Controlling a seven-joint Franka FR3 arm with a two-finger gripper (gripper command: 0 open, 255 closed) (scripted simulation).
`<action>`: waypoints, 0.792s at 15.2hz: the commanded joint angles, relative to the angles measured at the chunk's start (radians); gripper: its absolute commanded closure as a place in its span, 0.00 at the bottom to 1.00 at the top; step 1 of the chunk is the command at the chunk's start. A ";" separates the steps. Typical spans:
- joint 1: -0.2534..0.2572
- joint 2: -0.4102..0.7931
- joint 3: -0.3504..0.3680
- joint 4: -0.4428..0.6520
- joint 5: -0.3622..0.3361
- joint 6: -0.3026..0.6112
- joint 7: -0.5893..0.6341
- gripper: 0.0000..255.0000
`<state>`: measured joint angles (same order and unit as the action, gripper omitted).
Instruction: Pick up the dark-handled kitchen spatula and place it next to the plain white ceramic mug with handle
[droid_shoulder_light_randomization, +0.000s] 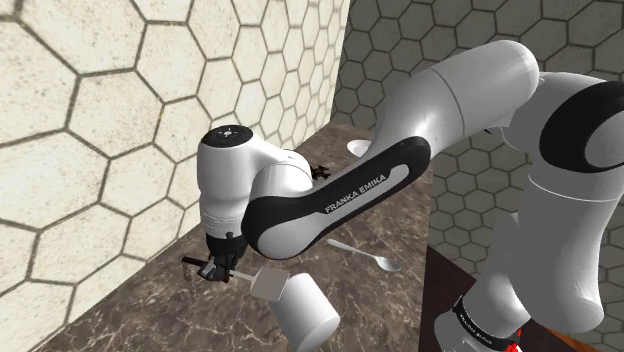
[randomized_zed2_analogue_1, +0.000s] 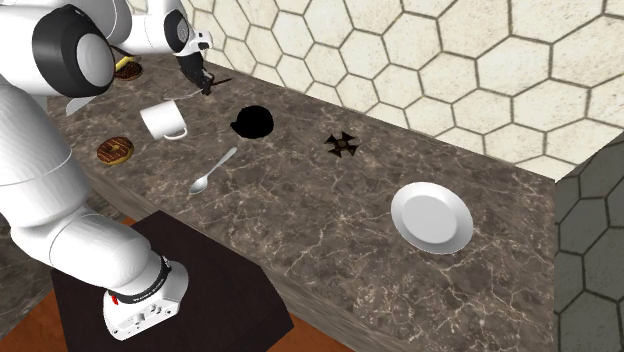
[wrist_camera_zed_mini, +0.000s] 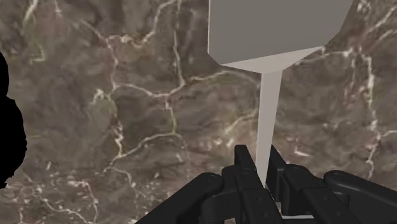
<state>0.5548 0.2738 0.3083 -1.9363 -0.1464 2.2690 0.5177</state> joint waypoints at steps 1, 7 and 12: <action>-0.001 0.005 -0.001 -0.008 0.001 -0.003 0.000 1.00; -0.001 0.005 -0.001 -0.008 0.001 -0.003 0.000 0.00; -0.008 -0.062 0.010 0.035 0.033 -0.110 -0.021 0.00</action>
<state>0.5478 0.2150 0.3176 -1.9105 -0.1162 2.1727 0.4992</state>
